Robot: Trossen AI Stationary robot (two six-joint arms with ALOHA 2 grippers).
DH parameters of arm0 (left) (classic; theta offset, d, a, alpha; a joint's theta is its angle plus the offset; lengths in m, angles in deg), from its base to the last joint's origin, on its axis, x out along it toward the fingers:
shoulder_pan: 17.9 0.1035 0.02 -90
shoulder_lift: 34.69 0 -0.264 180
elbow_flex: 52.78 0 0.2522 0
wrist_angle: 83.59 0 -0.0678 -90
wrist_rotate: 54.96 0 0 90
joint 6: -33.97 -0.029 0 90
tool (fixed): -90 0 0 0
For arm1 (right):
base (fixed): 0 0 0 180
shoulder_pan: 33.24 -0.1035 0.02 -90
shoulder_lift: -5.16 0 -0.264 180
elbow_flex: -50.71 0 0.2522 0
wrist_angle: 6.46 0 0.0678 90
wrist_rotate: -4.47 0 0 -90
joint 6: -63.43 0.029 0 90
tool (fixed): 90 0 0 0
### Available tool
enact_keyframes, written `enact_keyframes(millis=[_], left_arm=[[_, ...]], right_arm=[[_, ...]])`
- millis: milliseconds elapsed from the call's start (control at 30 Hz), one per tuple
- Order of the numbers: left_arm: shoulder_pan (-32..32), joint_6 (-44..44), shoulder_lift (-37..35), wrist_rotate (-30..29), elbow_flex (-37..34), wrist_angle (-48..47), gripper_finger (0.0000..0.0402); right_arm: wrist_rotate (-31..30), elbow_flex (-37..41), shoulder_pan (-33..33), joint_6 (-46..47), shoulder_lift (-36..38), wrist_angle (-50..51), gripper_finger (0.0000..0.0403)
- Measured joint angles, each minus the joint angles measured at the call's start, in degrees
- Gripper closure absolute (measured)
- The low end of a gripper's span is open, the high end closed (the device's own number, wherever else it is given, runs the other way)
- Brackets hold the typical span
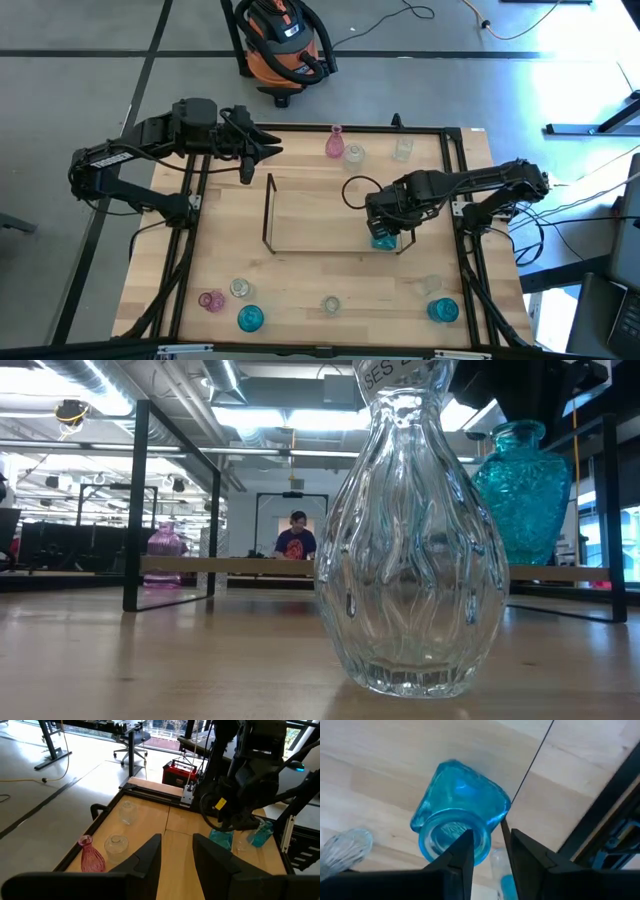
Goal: Sort vases onto shelf
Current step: Put the blue vase on the shelf
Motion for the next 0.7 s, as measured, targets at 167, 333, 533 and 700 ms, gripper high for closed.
enact_keyframes(millis=[167, 333, 533, 700], left_arm=[[-0.02, 0.04, 0.00, -0.02, 0.00, -0.02, 0.0297], [-0.02, 0.13, 0.00, -0.02, 0.00, 0.00, 0.0297], [-0.02, 0.17, 0.00, 0.00, 0.00, 0.00, 0.0297], [-0.02, 0.17, 0.00, 0.00, 0.00, 0.00, 0.0297]], right_arm=[[-1.28, 0.00, 0.00, -0.06, -0.25, 0.62, 0.0298], [-2.08, 0.04, 0.00, -0.24, -0.38, 0.61, 0.0298], [-1.12, -0.64, 0.00, -0.27, -0.37, 1.17, 0.0298], [-2.85, -4.85, 0.02, -0.28, -0.34, 4.58, 0.0298]])
